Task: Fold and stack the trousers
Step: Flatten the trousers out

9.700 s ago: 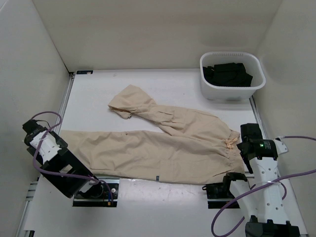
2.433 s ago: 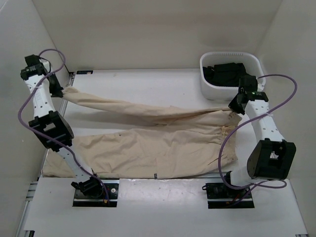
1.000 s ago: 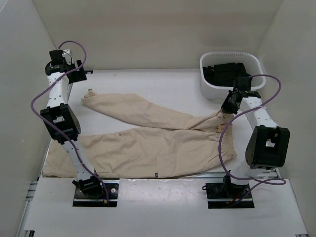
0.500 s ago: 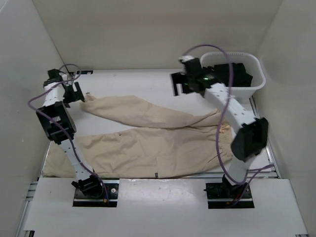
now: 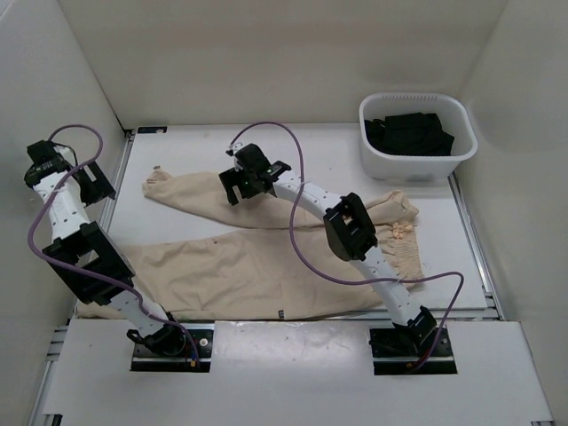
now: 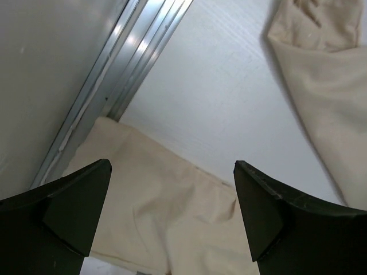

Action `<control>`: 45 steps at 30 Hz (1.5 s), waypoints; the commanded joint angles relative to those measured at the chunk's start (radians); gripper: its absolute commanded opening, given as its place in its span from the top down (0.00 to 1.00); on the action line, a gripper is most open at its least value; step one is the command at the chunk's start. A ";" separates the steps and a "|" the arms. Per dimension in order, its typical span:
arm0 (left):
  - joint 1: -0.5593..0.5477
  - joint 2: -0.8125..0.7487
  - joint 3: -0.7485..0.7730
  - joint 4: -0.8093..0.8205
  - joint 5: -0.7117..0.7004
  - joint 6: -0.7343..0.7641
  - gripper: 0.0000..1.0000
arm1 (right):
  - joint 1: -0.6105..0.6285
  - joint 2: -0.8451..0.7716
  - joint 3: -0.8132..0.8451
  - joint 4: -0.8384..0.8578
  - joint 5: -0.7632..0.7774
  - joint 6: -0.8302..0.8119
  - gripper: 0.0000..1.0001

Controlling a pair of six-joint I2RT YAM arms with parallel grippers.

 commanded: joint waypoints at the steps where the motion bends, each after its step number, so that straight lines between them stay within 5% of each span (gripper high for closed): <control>1: 0.028 -0.091 -0.019 -0.044 0.003 0.000 0.00 | 0.061 0.004 0.058 0.043 0.049 0.024 0.06; 2: 0.037 -0.102 -0.028 -0.044 0.003 0.000 0.00 | 0.074 0.005 0.048 0.032 0.074 0.011 0.12; 3: 0.037 -0.111 -0.028 -0.044 0.003 0.000 0.00 | 0.085 0.015 0.038 0.018 0.098 0.000 0.31; 5: 0.037 -0.135 -0.039 -0.053 0.003 0.000 0.00 | 0.108 0.015 0.038 -0.013 0.131 -0.009 0.52; 6: 0.037 -0.135 -0.039 -0.053 0.015 0.000 0.00 | 0.108 0.015 0.038 -0.013 0.119 -0.009 0.79; 8: 0.047 -0.160 -0.062 -0.053 0.033 0.000 0.00 | 0.117 -0.084 0.038 -0.022 0.047 -0.047 1.00; 14: 0.071 -0.160 -0.080 -0.053 0.033 0.000 0.00 | 0.117 -0.376 -0.033 -0.010 -0.272 -0.041 1.00; 16: 0.095 -0.160 -0.092 -0.053 0.061 0.000 0.00 | 0.117 -0.461 -0.181 0.047 -0.207 -0.020 1.00; 18: 0.104 -0.171 -0.105 -0.053 0.071 0.000 0.00 | 0.117 -0.499 -0.229 0.061 -0.101 -0.021 0.38; 21: 0.104 -0.191 -0.114 -0.062 0.084 0.000 0.00 | 0.117 -0.301 -0.023 -0.049 0.108 -0.043 0.01; 25: 0.104 -0.191 -0.114 -0.073 0.073 0.000 0.00 | 0.140 -0.111 0.090 -0.119 0.278 -0.091 0.01; 31: 0.104 -0.169 -0.095 -0.082 0.073 0.000 0.00 | 0.194 -0.075 0.013 -0.077 0.332 -0.236 0.01; 39: 0.104 -0.149 -0.126 -0.094 0.073 0.000 0.00 | 0.203 -0.038 -0.011 -0.067 0.363 -0.199 0.01; 43: 0.104 -0.149 -0.135 -0.094 0.082 0.000 0.00 | 0.203 -0.028 -0.011 -0.058 0.285 -0.190 0.07; 45: 0.104 -0.149 -0.135 -0.094 0.072 0.000 0.00 | 0.203 -0.018 -0.011 -0.048 0.248 -0.167 0.18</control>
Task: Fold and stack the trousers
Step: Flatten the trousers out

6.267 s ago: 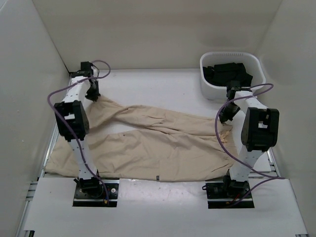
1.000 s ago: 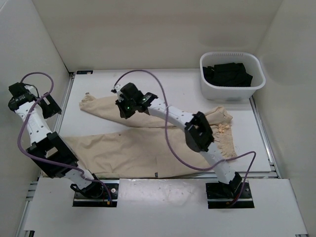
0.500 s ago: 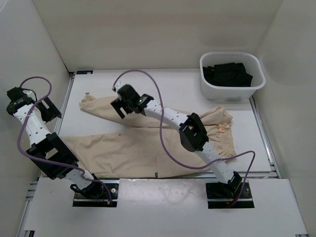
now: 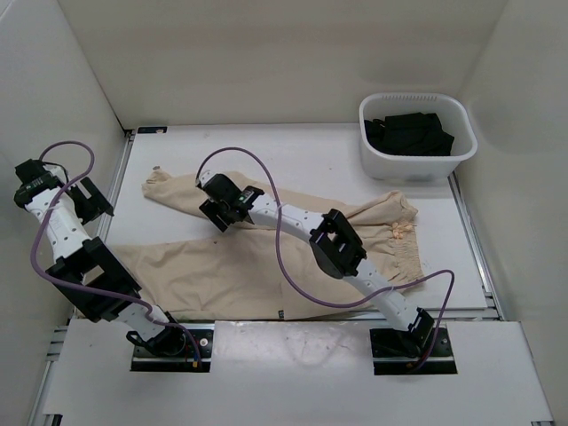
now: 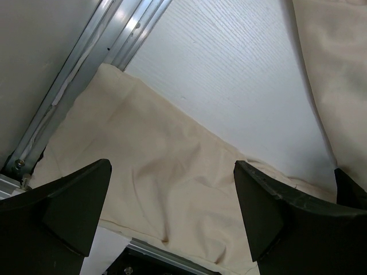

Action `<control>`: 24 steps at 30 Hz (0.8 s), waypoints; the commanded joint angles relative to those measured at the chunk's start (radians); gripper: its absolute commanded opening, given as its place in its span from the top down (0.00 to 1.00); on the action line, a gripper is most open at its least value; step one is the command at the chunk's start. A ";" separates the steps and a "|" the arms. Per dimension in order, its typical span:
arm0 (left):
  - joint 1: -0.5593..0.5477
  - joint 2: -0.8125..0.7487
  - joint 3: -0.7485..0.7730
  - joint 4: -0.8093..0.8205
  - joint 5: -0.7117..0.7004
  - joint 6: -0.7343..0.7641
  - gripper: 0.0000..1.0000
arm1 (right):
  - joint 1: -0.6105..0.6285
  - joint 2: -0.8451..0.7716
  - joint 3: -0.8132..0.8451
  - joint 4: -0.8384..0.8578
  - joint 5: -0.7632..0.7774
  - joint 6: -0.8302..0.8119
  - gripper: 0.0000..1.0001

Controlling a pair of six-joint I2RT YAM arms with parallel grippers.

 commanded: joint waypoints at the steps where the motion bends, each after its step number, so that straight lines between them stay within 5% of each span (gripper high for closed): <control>1: 0.001 -0.015 -0.006 -0.001 0.003 0.001 0.00 | -0.006 0.009 0.005 0.022 -0.064 0.014 0.24; 5: 0.001 -0.015 -0.006 -0.001 -0.006 0.001 0.00 | -0.035 0.049 0.014 0.041 -0.132 0.077 0.50; 8: 0.001 -0.015 -0.006 -0.001 -0.006 0.001 0.00 | -0.035 0.067 0.052 0.041 -0.147 0.086 0.96; 9: 0.001 -0.015 -0.006 -0.001 -0.006 0.001 0.00 | -0.035 0.049 0.061 0.041 -0.138 0.100 1.00; 14: 0.001 -0.015 -0.006 -0.001 -0.006 0.001 0.00 | -0.035 -0.119 0.089 0.041 -0.317 0.080 1.00; 20: 0.010 -0.025 -0.006 -0.001 0.003 0.001 0.00 | -0.045 -0.584 -0.292 0.165 -0.661 0.164 1.00; 24: 0.010 -0.025 -0.015 -0.013 0.012 0.001 0.00 | -0.097 -0.680 -0.475 0.222 -0.739 0.271 1.00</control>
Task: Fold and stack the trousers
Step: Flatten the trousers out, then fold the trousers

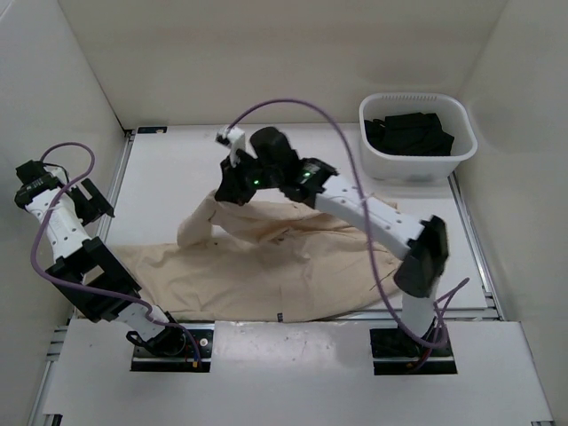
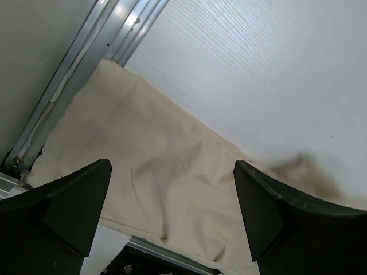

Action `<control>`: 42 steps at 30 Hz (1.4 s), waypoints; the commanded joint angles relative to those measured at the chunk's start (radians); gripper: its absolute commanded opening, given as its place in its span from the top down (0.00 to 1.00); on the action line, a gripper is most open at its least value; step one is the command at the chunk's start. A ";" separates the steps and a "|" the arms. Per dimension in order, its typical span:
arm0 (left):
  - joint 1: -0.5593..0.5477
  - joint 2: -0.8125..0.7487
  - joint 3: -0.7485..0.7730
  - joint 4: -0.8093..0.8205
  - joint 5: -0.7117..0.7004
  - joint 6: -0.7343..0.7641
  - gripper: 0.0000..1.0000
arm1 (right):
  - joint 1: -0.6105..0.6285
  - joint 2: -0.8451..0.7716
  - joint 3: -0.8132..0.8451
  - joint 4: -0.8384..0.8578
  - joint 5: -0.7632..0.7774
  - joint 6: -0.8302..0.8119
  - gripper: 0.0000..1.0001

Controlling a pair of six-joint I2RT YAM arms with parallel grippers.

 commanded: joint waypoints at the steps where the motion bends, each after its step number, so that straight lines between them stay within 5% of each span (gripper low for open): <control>1: 0.007 -0.025 -0.007 -0.009 0.013 0.001 0.00 | -0.095 -0.071 -0.128 0.175 -0.196 0.138 1.00; 4: 0.007 -0.003 0.003 -0.029 0.013 0.001 0.00 | -0.228 0.012 -0.171 0.286 -0.210 0.331 1.00; 6: 0.007 0.027 0.017 -0.040 0.013 0.001 0.00 | -0.289 0.188 -0.063 0.256 -0.185 0.488 1.00; 7: -0.003 0.043 0.037 -0.053 0.004 0.001 0.00 | -0.333 0.266 0.128 0.180 -0.204 0.520 1.00; 9: -0.043 0.096 0.060 -0.072 -0.010 0.001 0.00 | -0.368 0.498 0.352 0.071 -0.184 0.573 0.73; 11: -0.084 0.133 0.102 -0.107 -0.023 0.001 0.00 | -0.387 0.642 0.540 0.006 -0.156 0.638 0.23; 14: -0.199 0.149 0.157 -0.106 -0.048 0.001 0.00 | -0.402 0.594 0.393 0.088 -0.112 0.660 0.03; 21: -0.632 -0.018 0.174 0.043 -0.191 0.001 0.00 | -0.402 0.168 0.121 -0.035 0.113 0.406 0.01; 25: -0.940 -0.078 0.004 0.195 -0.252 0.001 0.00 | -0.414 -0.060 -0.082 -0.125 0.321 0.369 0.01; 28: -1.049 -0.028 -0.114 0.267 -0.301 0.001 0.00 | -0.434 -0.192 -0.211 -0.207 0.391 0.332 0.01; 35: -1.106 0.118 -0.151 0.321 -0.422 0.001 0.05 | -0.540 -0.462 -0.514 -0.267 0.440 0.323 0.01; 42: -1.128 0.276 -0.151 0.342 -0.577 0.001 0.14 | -0.701 -0.510 -0.680 -0.188 0.454 0.332 0.01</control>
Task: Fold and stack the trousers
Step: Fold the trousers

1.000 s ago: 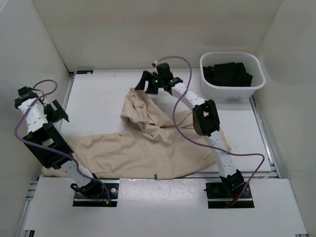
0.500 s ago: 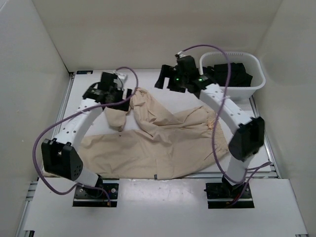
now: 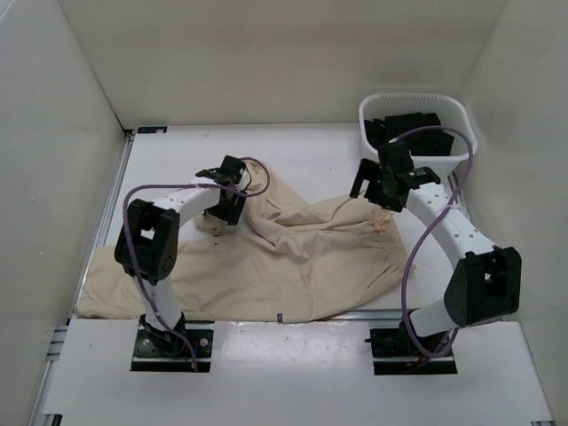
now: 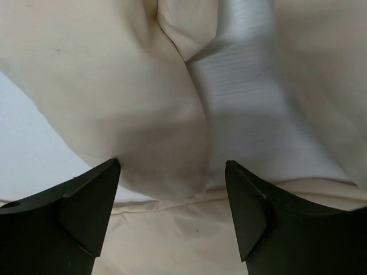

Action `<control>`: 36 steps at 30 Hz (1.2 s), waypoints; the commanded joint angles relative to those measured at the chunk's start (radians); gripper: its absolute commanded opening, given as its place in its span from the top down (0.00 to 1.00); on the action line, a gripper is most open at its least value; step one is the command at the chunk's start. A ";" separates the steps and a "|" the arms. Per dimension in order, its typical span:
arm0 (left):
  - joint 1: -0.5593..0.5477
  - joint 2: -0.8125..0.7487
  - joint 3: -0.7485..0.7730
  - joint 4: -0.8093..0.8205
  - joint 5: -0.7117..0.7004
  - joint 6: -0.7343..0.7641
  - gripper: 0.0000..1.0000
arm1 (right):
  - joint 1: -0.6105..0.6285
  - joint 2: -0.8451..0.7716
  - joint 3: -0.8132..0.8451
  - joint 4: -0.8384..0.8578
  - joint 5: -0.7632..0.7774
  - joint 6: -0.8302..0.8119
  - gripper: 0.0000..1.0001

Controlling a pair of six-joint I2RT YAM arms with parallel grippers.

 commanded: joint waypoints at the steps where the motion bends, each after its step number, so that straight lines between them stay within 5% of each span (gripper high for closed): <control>1: -0.013 0.042 0.010 0.036 -0.130 0.000 0.16 | -0.060 0.014 -0.008 0.052 0.027 0.000 0.01; 4: -0.003 0.067 0.001 0.036 -0.140 0.000 0.27 | -0.069 0.071 0.004 0.052 0.075 0.029 0.01; 8: 0.028 0.076 0.015 0.036 -0.140 0.000 0.62 | -0.080 0.149 -0.031 0.115 0.227 0.141 0.01; 9: 0.043 0.076 0.015 0.036 -0.140 0.000 0.83 | -0.080 0.169 -0.031 0.129 0.237 0.171 0.01; 10: 0.043 0.076 0.015 0.036 -0.140 0.000 0.86 | -0.080 0.218 -0.031 0.138 0.247 0.187 0.01; 18: 0.223 -0.051 0.152 -0.010 -0.080 0.000 0.86 | -0.080 0.382 -0.001 0.120 0.355 0.323 0.03; 21: 0.353 -0.087 0.292 -0.049 -0.031 0.000 0.86 | -0.080 0.422 0.009 0.109 0.389 0.334 0.40; 22: 0.390 -0.087 0.335 -0.066 -0.012 0.000 0.86 | -0.080 0.442 0.021 0.109 0.389 0.334 0.69; 25: 0.532 -0.057 0.519 -0.152 0.037 0.000 0.86 | -0.080 0.456 0.033 0.057 0.420 0.346 1.00; 28: 0.640 -0.027 0.639 -0.218 0.080 0.000 0.86 | -0.080 0.374 -0.033 0.044 0.452 0.347 1.00; 34: 0.749 -0.060 0.627 -0.218 0.117 0.000 0.86 | -0.089 0.095 -0.217 0.000 0.527 0.347 1.00; 36: 0.758 -0.114 0.564 -0.218 0.126 0.000 0.86 | -0.089 0.021 -0.289 0.000 0.500 0.334 0.77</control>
